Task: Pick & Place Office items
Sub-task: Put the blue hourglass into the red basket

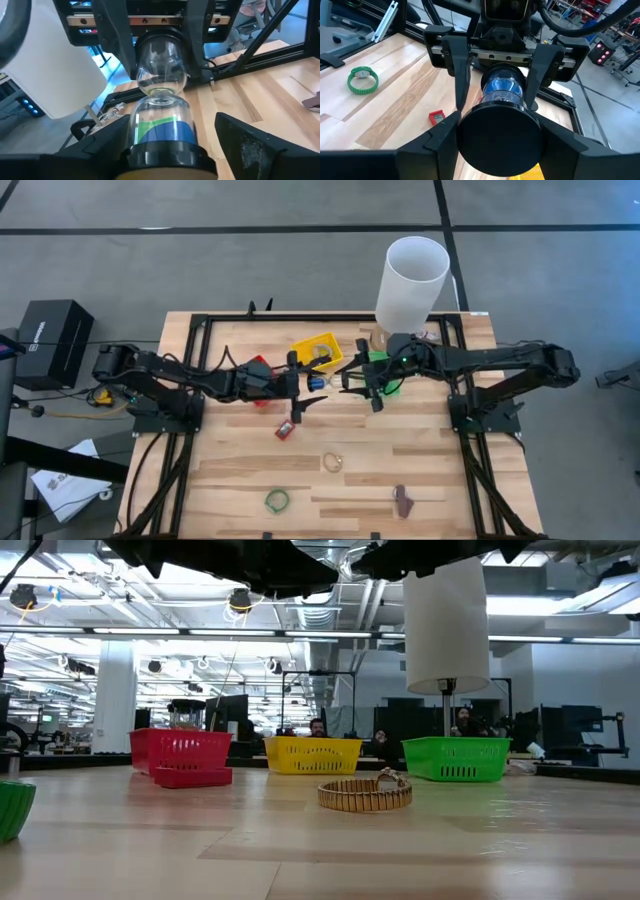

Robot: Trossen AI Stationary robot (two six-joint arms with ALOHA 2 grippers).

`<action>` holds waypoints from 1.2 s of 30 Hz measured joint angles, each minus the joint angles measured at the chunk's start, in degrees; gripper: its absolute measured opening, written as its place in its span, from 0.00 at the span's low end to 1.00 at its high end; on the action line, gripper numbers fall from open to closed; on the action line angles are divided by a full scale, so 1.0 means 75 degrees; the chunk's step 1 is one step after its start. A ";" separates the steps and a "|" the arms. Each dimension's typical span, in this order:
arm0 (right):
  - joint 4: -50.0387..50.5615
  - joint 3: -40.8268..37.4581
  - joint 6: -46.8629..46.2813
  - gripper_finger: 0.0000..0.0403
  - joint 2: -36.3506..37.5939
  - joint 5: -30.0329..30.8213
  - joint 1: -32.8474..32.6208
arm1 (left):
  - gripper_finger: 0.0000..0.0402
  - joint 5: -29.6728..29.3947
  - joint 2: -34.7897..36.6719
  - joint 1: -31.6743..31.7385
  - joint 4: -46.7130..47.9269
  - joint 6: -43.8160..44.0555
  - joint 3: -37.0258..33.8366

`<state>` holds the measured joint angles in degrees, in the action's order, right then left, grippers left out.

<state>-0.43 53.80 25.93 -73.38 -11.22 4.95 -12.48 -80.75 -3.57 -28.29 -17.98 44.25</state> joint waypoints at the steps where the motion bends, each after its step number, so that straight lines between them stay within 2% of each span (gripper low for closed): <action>1: -0.0001 0.0000 0.0000 0.51 0.0000 0.0000 0.0000 | 0.67 -0.0010 0.0000 0.0003 0.0000 0.0000 0.0000; 6: 0.0001 0.0000 -0.0003 0.51 0.0000 -0.0009 0.0000 | 0.58 -0.0082 0.0000 0.0003 -0.0006 0.0008 0.0000; 12: -0.0008 0.0000 0.0000 0.51 0.0000 0.0023 0.0003 | 0.49 -0.0717 0.0000 0.0000 0.0000 0.0020 0.0000; 16: -0.0009 0.0000 -0.0003 0.51 0.0000 0.0026 0.0003 | 0.49 -0.0751 0.0000 0.0000 -0.0003 0.0028 0.0000; 20: -0.0011 0.0000 -0.0051 0.51 0.0000 0.0107 0.0003 | 0.54 -0.0762 0.0000 0.0000 -0.0002 0.0026 0.0000; 25: -0.0008 0.0000 -0.0143 0.54 0.0000 0.0114 0.0009 | 0.48 -0.0765 0.0000 0.0001 -0.0003 0.0029 0.0000; 36: -0.0008 0.0000 -0.0144 0.51 0.0000 0.0131 0.0006 | 0.49 -0.0762 0.0000 0.0000 0.0003 0.0050 0.0000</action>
<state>-0.49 53.80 24.85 -73.38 -10.24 4.99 -18.20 -80.75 -3.57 -28.27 -17.61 44.25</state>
